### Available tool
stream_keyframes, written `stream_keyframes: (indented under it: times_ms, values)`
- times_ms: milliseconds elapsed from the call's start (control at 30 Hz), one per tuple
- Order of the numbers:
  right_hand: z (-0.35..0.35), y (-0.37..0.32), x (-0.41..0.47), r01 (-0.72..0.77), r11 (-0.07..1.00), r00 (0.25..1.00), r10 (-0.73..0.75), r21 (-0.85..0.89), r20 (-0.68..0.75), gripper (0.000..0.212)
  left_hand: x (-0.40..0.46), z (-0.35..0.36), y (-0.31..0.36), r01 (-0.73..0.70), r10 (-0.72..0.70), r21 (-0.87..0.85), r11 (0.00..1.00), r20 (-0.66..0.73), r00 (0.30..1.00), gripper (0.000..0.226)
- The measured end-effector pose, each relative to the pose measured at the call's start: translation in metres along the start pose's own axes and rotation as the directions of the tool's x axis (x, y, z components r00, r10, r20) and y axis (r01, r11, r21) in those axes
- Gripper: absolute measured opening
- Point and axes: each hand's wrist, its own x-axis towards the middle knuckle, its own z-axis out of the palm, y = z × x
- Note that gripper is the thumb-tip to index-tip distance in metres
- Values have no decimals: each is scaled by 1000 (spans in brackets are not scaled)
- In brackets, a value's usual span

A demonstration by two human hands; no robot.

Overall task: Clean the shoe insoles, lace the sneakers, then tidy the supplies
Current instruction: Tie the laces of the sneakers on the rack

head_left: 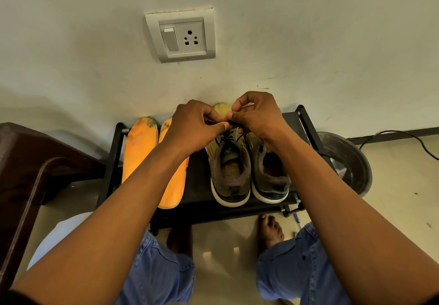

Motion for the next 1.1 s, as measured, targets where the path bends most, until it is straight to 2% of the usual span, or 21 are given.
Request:
stream_keyframes:
  times_ms: [133,200,333,400,500,633,733,867,967,1100]
  values:
    - [0,0,-1,14,1000,998,-15,21,57,2,1,-1,0,16,-16,20,1000,2,1000,3]
    - [-1,0,0,-5,1000,997,3,24,83,10,2,-3,-1,32,-32,11,999,-14,999,4]
    - [-3,-1,1,52,985,985,-23,-165,168,21,4,-6,-2,74,-74,-11,997,-41,996,7]
    - [0,2,0,96,961,983,-51,-261,174,17,3,-6,-2,87,-87,-17,996,-41,995,8]
    - [2,5,1,121,943,984,-74,-309,159,9,4,-6,-2,88,-89,-12,996,-41,995,9]
    - [-1,2,0,84,970,983,-43,-228,180,11,4,-5,-3,99,-98,2,995,-37,994,11]
    - [-2,-1,-3,30,996,972,-8,-89,234,22,4,-5,-5,112,-111,28,993,-44,993,12]
    - [-4,-4,-5,42,999,941,-47,23,335,37,4,-5,-5,124,-124,41,991,-23,992,14]
    - [-3,-2,-4,96,995,923,-91,4,373,46,4,-5,-6,117,-118,52,992,3,993,13]
    - [-2,2,0,178,982,923,-145,-62,356,35,3,-4,-4,110,-111,47,993,18,994,12]
